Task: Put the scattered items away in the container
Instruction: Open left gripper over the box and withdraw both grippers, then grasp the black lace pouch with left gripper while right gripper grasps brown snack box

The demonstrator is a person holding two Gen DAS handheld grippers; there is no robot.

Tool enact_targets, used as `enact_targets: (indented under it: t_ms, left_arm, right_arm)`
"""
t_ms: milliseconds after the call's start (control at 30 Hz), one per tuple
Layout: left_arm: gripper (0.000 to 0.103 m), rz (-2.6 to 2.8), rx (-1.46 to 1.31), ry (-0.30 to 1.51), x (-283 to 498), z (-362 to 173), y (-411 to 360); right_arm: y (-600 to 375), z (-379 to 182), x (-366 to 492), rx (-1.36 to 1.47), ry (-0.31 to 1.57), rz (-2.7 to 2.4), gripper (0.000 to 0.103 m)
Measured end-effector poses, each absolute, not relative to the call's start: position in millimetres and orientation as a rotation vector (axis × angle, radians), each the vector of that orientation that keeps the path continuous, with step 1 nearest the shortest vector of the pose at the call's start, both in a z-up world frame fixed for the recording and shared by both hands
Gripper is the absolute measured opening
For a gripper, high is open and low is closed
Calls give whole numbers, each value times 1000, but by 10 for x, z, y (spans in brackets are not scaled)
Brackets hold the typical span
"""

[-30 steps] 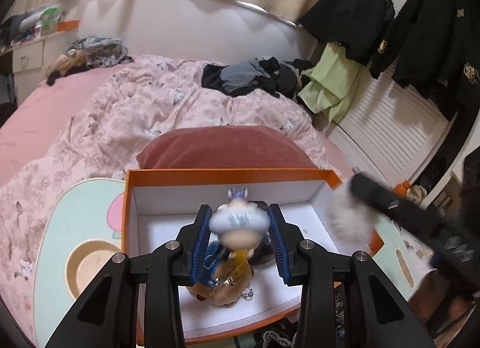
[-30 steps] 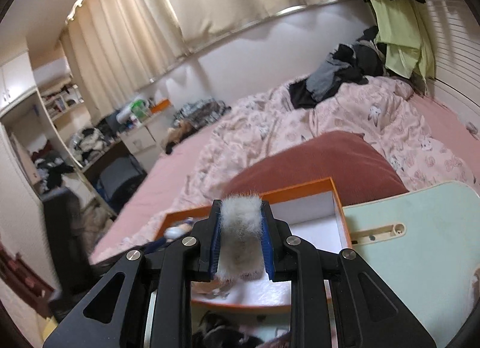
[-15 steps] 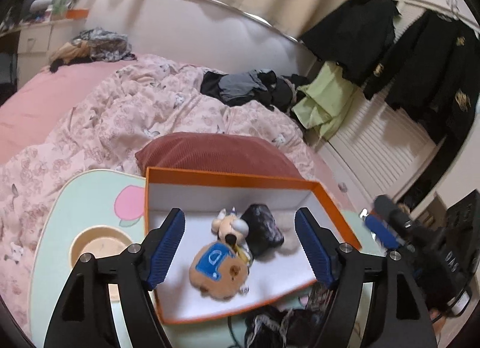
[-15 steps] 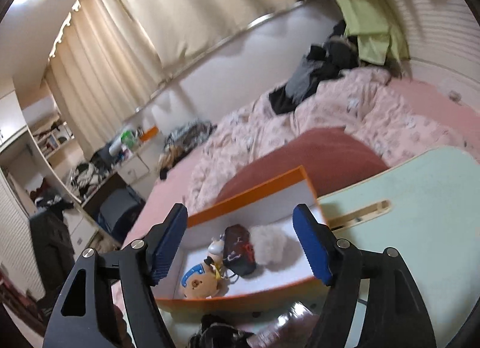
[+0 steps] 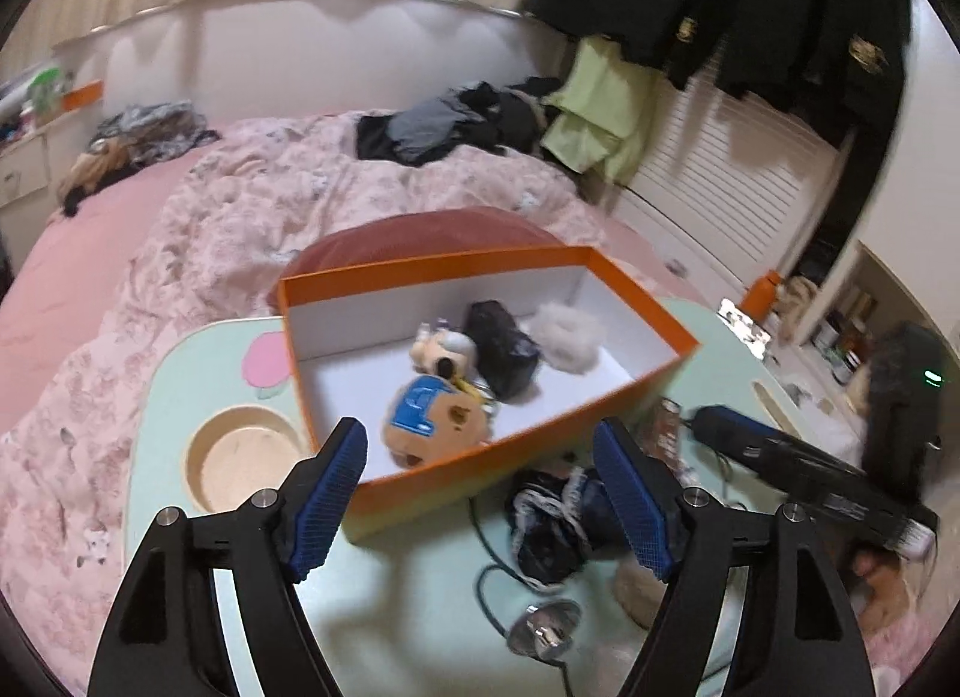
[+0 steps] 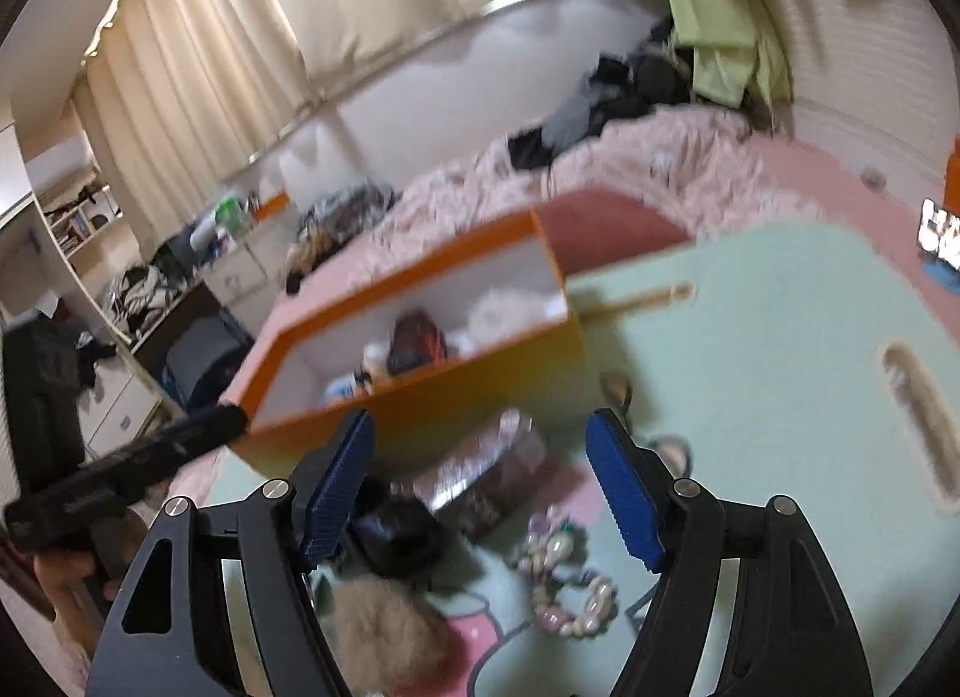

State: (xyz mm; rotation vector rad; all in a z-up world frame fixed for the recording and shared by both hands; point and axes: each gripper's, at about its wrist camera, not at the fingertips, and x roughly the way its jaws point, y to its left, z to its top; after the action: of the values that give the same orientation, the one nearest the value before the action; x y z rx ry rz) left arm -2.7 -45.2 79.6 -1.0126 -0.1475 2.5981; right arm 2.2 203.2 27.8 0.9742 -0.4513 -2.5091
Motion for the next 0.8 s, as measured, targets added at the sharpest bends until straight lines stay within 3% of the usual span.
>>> enact_targets:
  t_ms: [333, 367, 433, 533, 800]
  left_arm:
    - [77, 2431, -1045, 23, 130, 765, -134]
    - [77, 2419, -1037, 39, 150, 764, -95]
    - [77, 2391, -1030, 34, 170, 759, -30]
    - [77, 2347, -1054, -21, 147, 698, 47]
    - [77, 2387, -1097, 62, 130, 530, 207]
  right_arm:
    - [1949, 136, -169, 1106, -428, -2475, 72]
    - [1949, 128, -170, 1109, -426, -2471, 69]
    - [1962, 107, -178, 1114, -432, -2460, 51]
    - [2011, 81, -181, 1106, -470, -2430, 45]
    - [2093, 85, -170, 1084, -527, -2429, 35]
